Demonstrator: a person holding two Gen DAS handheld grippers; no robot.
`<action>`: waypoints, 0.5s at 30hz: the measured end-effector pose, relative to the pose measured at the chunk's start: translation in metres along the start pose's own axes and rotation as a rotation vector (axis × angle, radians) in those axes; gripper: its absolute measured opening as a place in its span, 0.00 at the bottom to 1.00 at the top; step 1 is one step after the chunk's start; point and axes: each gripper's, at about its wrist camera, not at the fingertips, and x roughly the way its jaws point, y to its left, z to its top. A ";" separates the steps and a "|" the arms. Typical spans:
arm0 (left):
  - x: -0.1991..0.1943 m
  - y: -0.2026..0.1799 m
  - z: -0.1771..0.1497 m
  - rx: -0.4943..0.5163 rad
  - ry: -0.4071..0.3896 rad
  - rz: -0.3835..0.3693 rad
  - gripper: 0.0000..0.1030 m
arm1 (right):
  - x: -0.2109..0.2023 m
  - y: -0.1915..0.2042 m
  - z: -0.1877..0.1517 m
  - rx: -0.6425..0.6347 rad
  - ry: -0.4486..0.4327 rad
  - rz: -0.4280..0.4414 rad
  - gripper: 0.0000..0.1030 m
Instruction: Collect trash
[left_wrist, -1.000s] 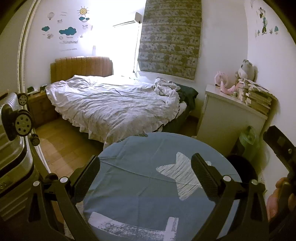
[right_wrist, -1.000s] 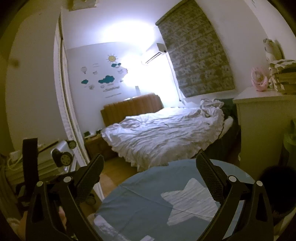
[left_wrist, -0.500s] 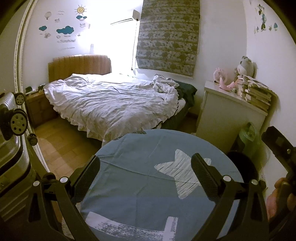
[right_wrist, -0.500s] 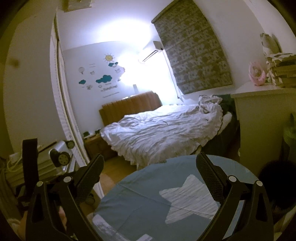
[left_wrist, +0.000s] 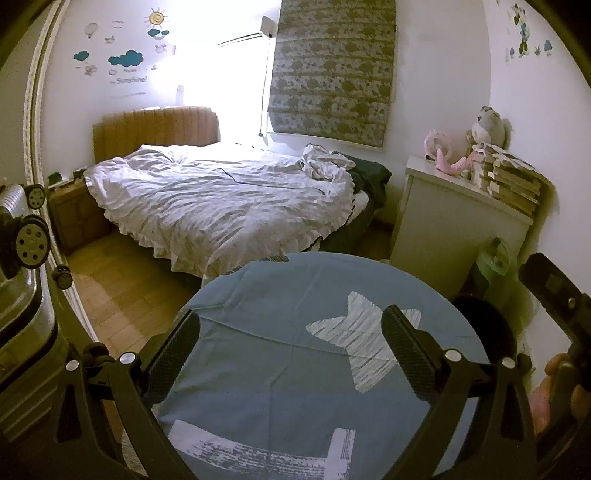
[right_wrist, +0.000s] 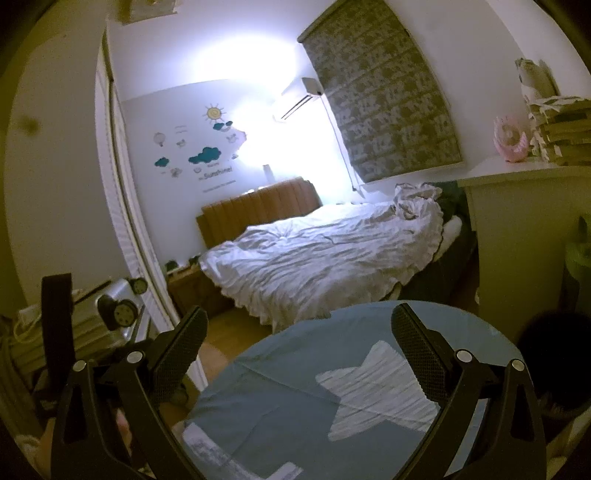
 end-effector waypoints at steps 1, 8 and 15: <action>0.000 0.000 -0.001 0.001 0.001 -0.002 0.95 | 0.000 0.000 0.000 0.000 -0.001 0.000 0.95; 0.001 0.001 -0.001 0.005 0.005 -0.003 0.95 | 0.000 -0.001 0.000 0.009 0.002 -0.003 0.95; 0.003 0.001 -0.001 0.010 0.009 -0.010 0.95 | 0.000 -0.003 -0.002 0.012 0.008 -0.006 0.95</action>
